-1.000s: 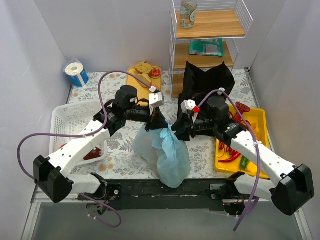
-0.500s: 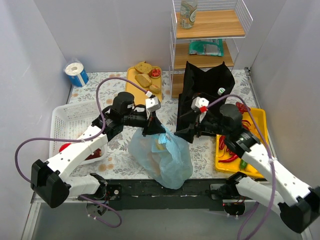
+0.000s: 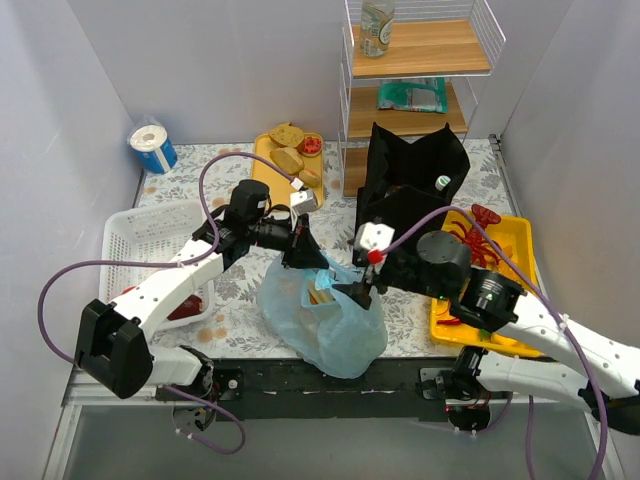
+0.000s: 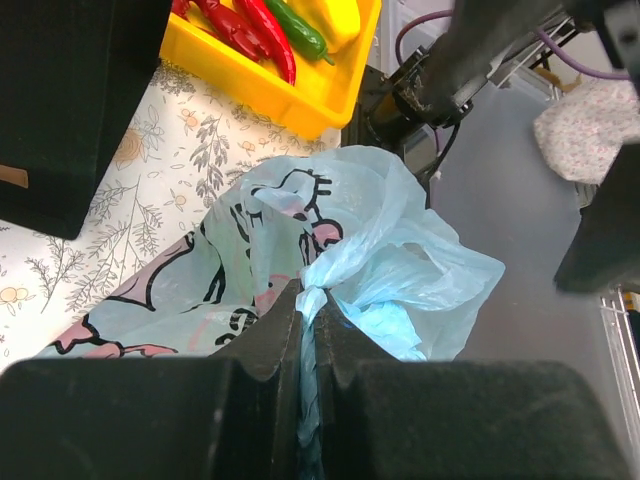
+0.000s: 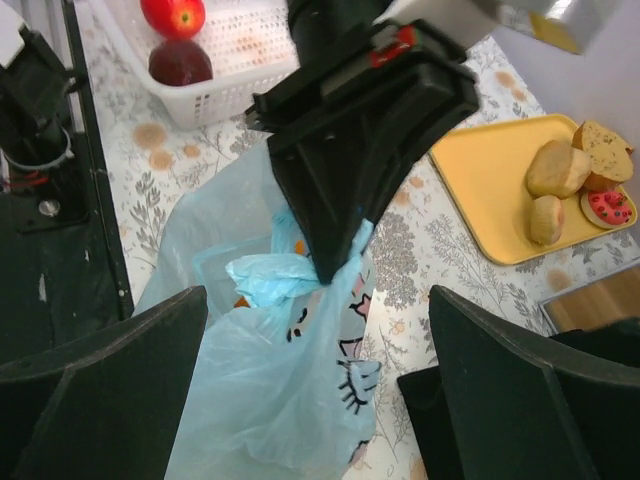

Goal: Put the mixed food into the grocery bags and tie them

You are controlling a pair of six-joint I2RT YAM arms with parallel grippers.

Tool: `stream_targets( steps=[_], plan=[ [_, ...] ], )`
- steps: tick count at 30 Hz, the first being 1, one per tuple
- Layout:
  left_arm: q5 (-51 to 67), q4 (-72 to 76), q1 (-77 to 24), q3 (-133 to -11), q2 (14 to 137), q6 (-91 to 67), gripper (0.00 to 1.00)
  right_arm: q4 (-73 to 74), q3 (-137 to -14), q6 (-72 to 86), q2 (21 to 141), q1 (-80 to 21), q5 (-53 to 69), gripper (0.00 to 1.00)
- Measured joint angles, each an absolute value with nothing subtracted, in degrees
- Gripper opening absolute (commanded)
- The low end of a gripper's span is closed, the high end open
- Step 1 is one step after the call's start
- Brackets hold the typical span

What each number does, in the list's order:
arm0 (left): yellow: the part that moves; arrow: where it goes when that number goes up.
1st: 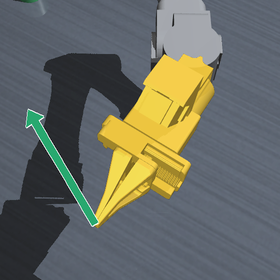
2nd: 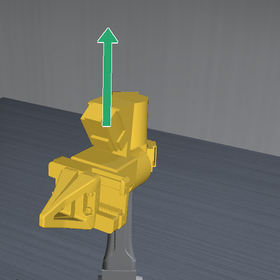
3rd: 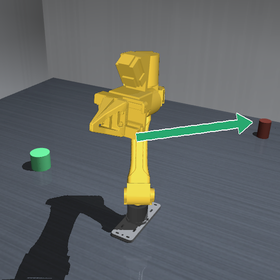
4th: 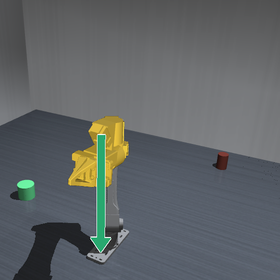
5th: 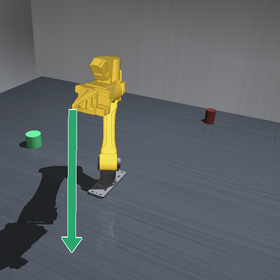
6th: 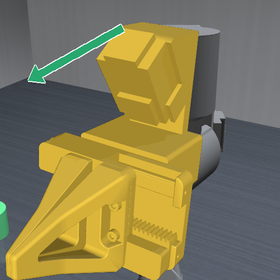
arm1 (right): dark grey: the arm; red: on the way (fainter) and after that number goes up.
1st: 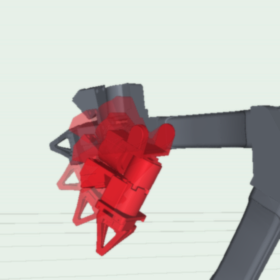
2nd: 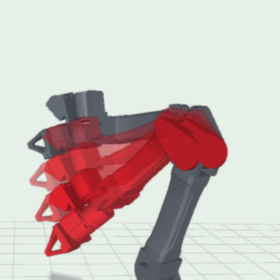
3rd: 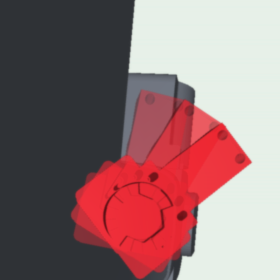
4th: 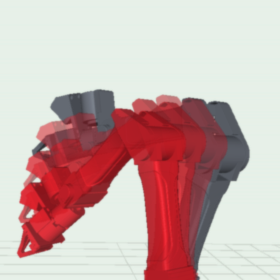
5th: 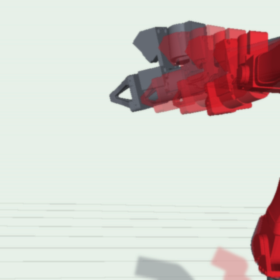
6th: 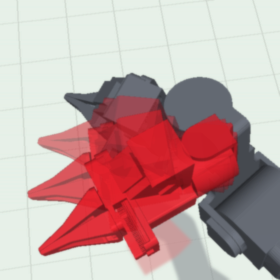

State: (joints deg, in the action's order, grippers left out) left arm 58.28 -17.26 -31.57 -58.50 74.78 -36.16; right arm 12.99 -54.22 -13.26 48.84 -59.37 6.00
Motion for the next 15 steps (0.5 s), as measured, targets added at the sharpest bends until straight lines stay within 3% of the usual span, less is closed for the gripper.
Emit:
stream_targets(
  steps=[6, 15],
  plan=[
    [62.2, -16.7, -29.2, -58.5, 75.7, -37.4, 0.0, 15.1, -55.7, -17.2, 54.5, -71.5, -8.7, 0.98],
    [64.8, -16.3, -27.7, -57.8, 75.7, -38.2, 0.0, 20.7, -59.5, -23.0, 60.5, -74.5, -18.1, 0.98]
  ],
)
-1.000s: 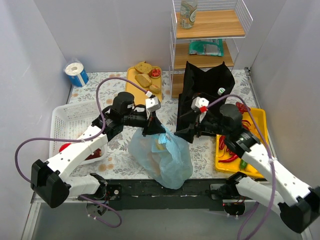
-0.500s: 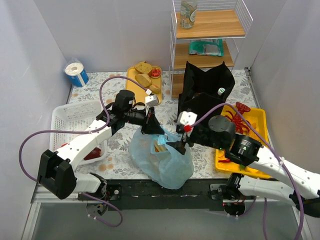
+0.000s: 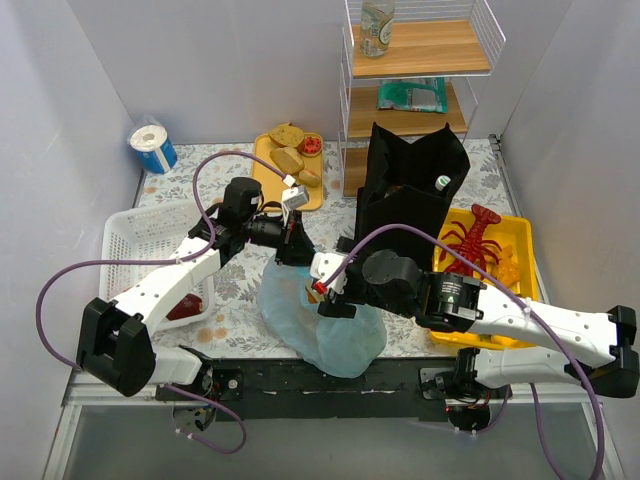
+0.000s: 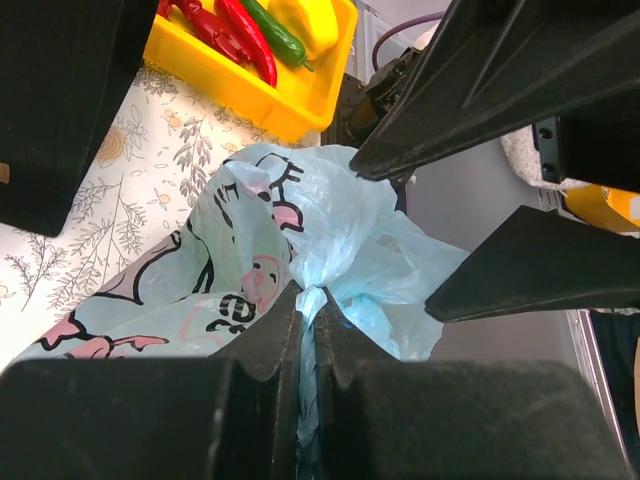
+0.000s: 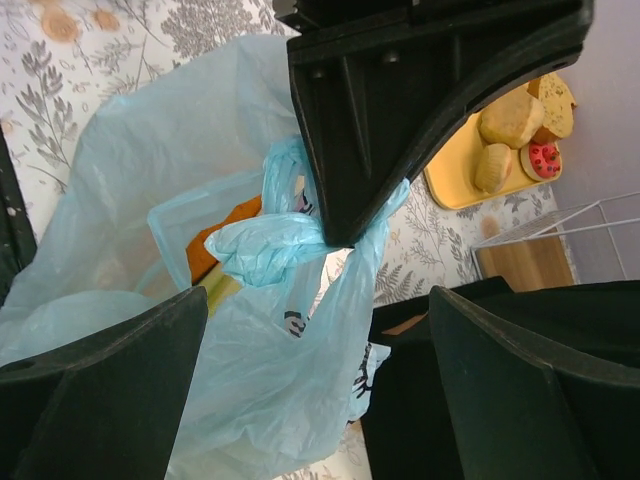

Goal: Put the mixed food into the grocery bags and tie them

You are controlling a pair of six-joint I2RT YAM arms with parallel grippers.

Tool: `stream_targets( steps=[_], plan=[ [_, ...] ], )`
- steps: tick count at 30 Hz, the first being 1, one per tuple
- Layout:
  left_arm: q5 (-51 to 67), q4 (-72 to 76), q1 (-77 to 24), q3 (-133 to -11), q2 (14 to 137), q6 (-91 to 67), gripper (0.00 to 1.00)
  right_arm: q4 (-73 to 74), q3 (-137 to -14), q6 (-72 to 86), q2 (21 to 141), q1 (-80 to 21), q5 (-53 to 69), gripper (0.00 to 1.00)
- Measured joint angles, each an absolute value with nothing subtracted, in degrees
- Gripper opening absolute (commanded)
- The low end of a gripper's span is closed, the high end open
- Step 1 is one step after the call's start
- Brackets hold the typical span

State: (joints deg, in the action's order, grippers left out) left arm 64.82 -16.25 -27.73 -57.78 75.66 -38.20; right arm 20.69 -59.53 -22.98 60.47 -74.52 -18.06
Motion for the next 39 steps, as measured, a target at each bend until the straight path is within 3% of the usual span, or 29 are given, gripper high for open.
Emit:
stream_targets(
  steps=[13, 16, 19, 20, 23, 28, 32, 39],
  plan=[
    [66.5, -15.8, -27.3, -57.8, 75.7, -39.2, 0.0, 24.2, -62.1, -25.6, 67.2, -75.9, -21.1, 0.99],
    [66.6, -15.8, -27.2, -57.7, 75.7, -39.4, 0.0, 24.6, -62.2, -25.8, 68.6, -76.1, -23.9, 0.95],
    [66.6, -15.7, -27.2, -57.7, 75.7, -39.5, 0.0, 25.7, -62.8, -25.8, 70.7, -76.1, -27.8, 0.83],
    [66.7, -15.7, -27.2, -57.7, 75.7, -39.5, 0.0, 25.8, -62.8, -25.8, 71.3, -76.1, -28.8, 0.71],
    [66.7, -15.3, -27.1, -57.7, 75.7, -39.5, 0.0, 26.8, -62.8, -26.0, 72.4, -76.1, -33.0, 0.57],
    [66.8, -14.9, -27.1, -57.7, 75.7, -39.5, 0.0, 26.9, -62.9, -26.0, 72.3, -76.1, -36.0, 0.45],
    [67.0, -14.9, -27.1, -57.7, 76.0, -39.5, 0.0, 26.9, -63.6, -26.0, 71.6, -76.1, -36.0, 0.26],
    [69.1, -13.9, -27.1, -57.4, 76.9, -40.5, 0.12, 26.9, -65.0, -25.5, 69.6, -75.8, -33.9, 0.18]
  ],
)
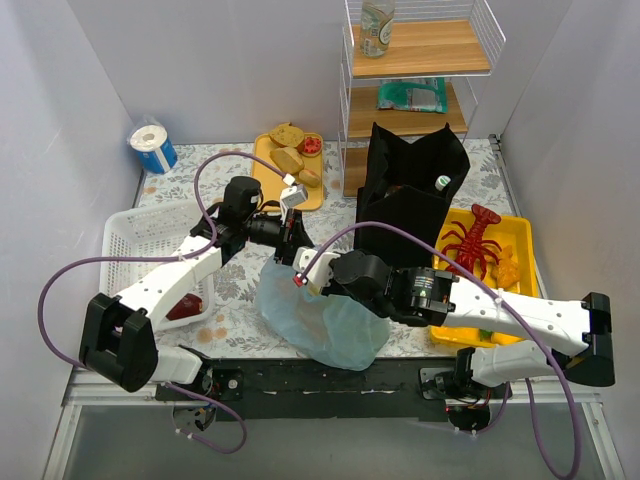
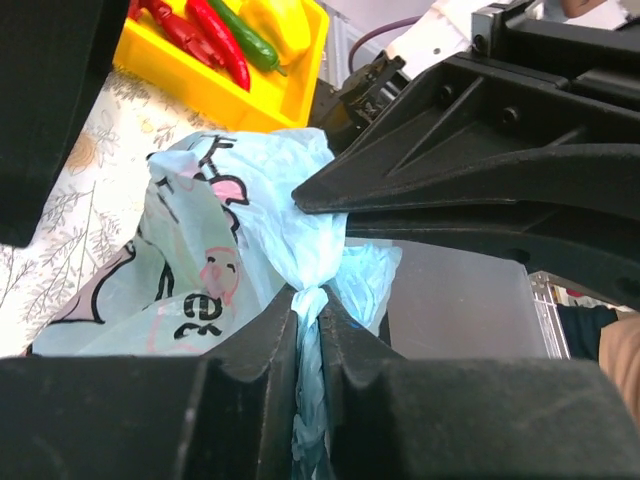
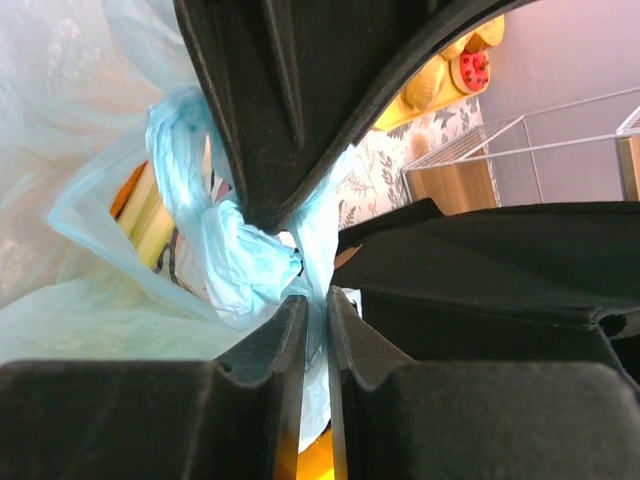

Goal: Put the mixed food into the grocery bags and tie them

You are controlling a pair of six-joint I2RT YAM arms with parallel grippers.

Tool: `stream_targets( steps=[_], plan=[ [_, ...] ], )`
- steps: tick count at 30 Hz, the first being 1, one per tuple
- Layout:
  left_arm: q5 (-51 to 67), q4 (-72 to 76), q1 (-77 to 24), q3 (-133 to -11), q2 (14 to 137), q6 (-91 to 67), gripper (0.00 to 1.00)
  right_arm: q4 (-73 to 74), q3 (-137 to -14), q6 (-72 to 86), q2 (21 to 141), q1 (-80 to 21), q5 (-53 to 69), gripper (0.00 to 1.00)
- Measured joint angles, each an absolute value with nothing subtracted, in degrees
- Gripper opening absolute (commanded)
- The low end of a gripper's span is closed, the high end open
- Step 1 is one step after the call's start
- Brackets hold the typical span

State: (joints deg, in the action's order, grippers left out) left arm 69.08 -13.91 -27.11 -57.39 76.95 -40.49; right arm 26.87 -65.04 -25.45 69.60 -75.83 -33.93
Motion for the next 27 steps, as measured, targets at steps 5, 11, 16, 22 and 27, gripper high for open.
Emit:
stream_targets(
  steps=[5, 11, 16, 22, 27],
  plan=[
    [71.2, -10.5, -27.1, -56.0, 77.0, -43.1, 0.0, 26.9, -65.2, -25.0, 68.5, -74.4, -30.8, 0.17],
    [69.8, -4.8, -27.1, -53.4, 76.8, -48.2, 0.0, 27.0, -65.1, -23.7, 67.2, -72.8, -24.6, 0.51],
    [69.7, -2.2, -27.1, -53.3, 77.0, -52.3, 0.0, 27.1, -65.0, -23.3, 65.3, -72.8, -20.4, 0.71],
    [70.1, -0.2, -27.1, -53.3, 77.6, -55.0, 0.0, 27.0, -64.2, -23.4, 65.4, -72.8, -19.1, 0.75],
    [70.4, 1.1, -26.8, -53.3, 77.6, -56.4, 0.0, 27.1, -63.0, -23.9, 67.2, -72.8, -19.1, 0.78]
  ],
)
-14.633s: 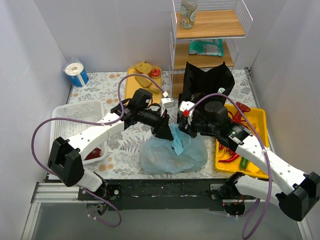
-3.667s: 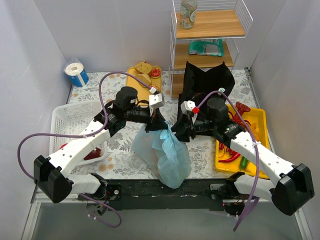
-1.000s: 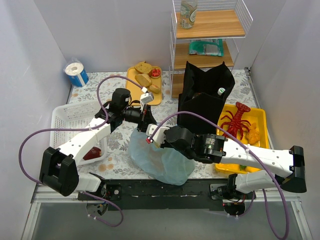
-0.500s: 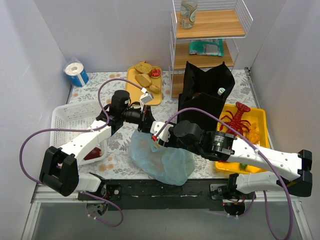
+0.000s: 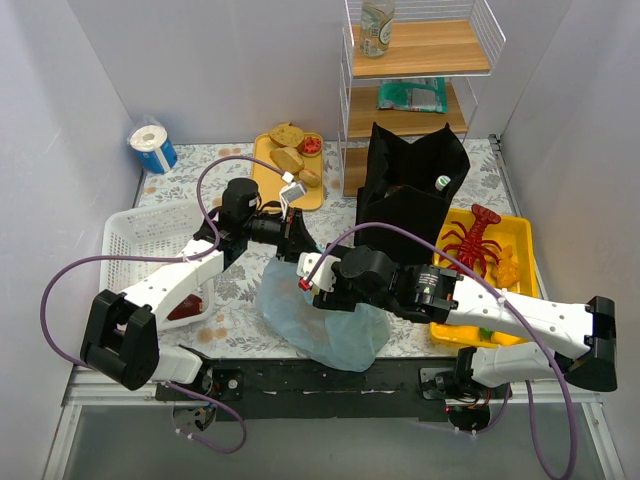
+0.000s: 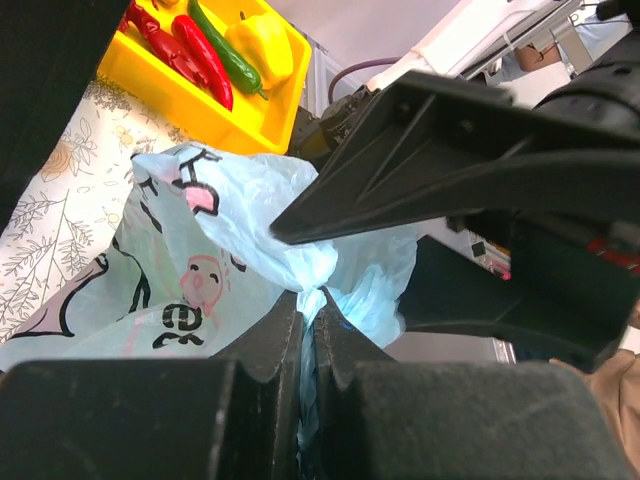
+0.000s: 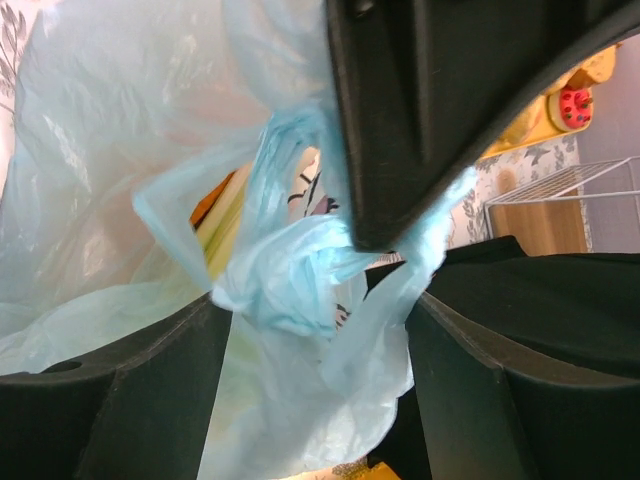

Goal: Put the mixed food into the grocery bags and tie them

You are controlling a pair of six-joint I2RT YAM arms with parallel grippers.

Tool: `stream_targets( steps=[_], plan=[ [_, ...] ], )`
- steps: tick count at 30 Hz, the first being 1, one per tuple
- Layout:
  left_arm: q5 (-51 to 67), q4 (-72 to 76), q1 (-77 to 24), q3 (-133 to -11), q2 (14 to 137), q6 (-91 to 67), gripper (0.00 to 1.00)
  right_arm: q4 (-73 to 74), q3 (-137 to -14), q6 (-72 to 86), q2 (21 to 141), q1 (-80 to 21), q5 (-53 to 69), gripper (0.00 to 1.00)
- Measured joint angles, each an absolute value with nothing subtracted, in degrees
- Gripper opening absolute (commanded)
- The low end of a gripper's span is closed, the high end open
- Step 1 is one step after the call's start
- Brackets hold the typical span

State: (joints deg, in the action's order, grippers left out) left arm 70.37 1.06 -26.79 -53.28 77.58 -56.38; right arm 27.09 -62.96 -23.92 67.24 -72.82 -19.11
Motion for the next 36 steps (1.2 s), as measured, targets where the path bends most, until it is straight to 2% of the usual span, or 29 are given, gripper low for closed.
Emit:
stream_targets(
  steps=[4, 6, 9, 10, 14, 16, 21, 22, 23, 27, 36],
  plan=[
    [70.8, 1.6, -26.3, -53.3, 77.6, -56.9, 0.0, 27.0, -61.9, -24.1, 68.1, -72.8, -19.7, 0.79],
    [71.1, 1.8, -26.2, -53.3, 77.6, -57.0, 0.0, 26.7, -61.3, -24.2, 68.1, -72.8, -21.3, 0.76],
    [71.8, 1.8, -26.1, -53.3, 77.6, -57.1, 0.0, 26.3, -60.8, -24.4, 68.1, -72.8, -24.4, 0.62],
    [72.2, 1.8, -26.1, -53.3, 77.6, -57.2, 0.0, 25.7, -60.6, -24.5, 68.1, -72.8, -25.5, 0.52],
    [74.2, 1.8, -26.0, -53.3, 77.6, -57.2, 0.0, 24.1, -60.2, -25.5, 67.9, -72.8, -26.3, 0.32],
    [75.5, 1.8, -26.0, -53.3, 77.6, -57.2, 0.04, 23.7, -60.2, -25.8, 67.6, -72.6, -25.6, 0.21],
    [77.7, 1.9, -26.3, -53.3, 77.6, -57.1, 0.15, 23.5, -60.2, -25.5, 67.2, -71.7, -23.0, 0.2],
    [77.9, 2.0, -26.5, -53.3, 77.6, -57.0, 0.18, 23.5, -60.2, -25.5, 67.2, -71.4, -22.4, 0.21],
    [78.2, 2.1, -26.6, -53.3, 77.6, -57.1, 0.27, 23.5, -60.2, -25.5, 67.2, -71.2, -21.9, 0.21],
    [78.9, 2.8, -27.2, -53.3, 77.6, -57.4, 0.39, 23.7, -60.2, -25.2, 67.2, -70.5, -20.1, 0.19],
    [78.4, 3.1, -29.6, -53.0, 77.7, -57.2, 0.39, 24.4, -60.8, -23.7, 67.2, -68.7, -17.0, 0.17]
  ],
)
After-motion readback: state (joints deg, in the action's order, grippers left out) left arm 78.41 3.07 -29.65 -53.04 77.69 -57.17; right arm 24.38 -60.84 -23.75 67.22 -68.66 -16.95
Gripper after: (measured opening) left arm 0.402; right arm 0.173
